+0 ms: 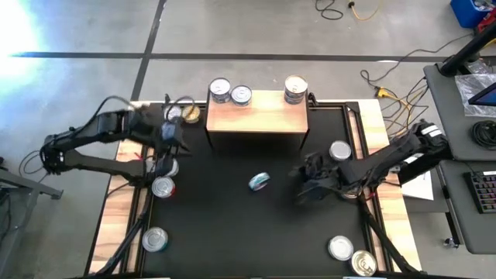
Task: Stack canned seafood by type on shelf
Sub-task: Stack the green-blue tuna can on the shelf
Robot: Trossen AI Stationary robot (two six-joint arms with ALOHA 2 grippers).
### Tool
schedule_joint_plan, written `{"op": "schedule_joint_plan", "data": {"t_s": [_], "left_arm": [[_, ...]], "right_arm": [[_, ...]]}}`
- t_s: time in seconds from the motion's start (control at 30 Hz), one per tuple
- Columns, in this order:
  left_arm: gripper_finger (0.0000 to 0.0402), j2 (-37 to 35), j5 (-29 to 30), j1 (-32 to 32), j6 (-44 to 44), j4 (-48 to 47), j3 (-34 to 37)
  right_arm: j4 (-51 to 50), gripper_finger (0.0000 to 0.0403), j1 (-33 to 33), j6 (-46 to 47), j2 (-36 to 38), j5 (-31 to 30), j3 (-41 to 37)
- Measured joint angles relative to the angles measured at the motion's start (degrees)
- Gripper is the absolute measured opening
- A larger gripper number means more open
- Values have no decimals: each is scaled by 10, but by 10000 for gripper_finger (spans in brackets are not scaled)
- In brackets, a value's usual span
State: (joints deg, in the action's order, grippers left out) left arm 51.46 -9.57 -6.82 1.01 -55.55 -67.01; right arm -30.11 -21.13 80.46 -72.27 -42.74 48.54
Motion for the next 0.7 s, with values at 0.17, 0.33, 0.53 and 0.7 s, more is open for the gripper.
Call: {"op": "schedule_joint_plan", "data": {"t_s": [0.17, 0.33, 0.53, 0.7], "left_arm": [[1, -17, 173, 194, 161, 13, 63], [21, 21, 298, 349, 336, 70, 132], [89, 93, 322, 428, 505, 100, 180], [157, 142, 376, 446, 580, 101, 188]], "right_arm": [[-7, 13, -7, -167, -53, 15, 90], [-93, 13, -1, -260, -76, 44, 175], [-130, 13, -14, -348, -73, 53, 241], [-129, 13, -39, -388, -66, 54, 265]]}}
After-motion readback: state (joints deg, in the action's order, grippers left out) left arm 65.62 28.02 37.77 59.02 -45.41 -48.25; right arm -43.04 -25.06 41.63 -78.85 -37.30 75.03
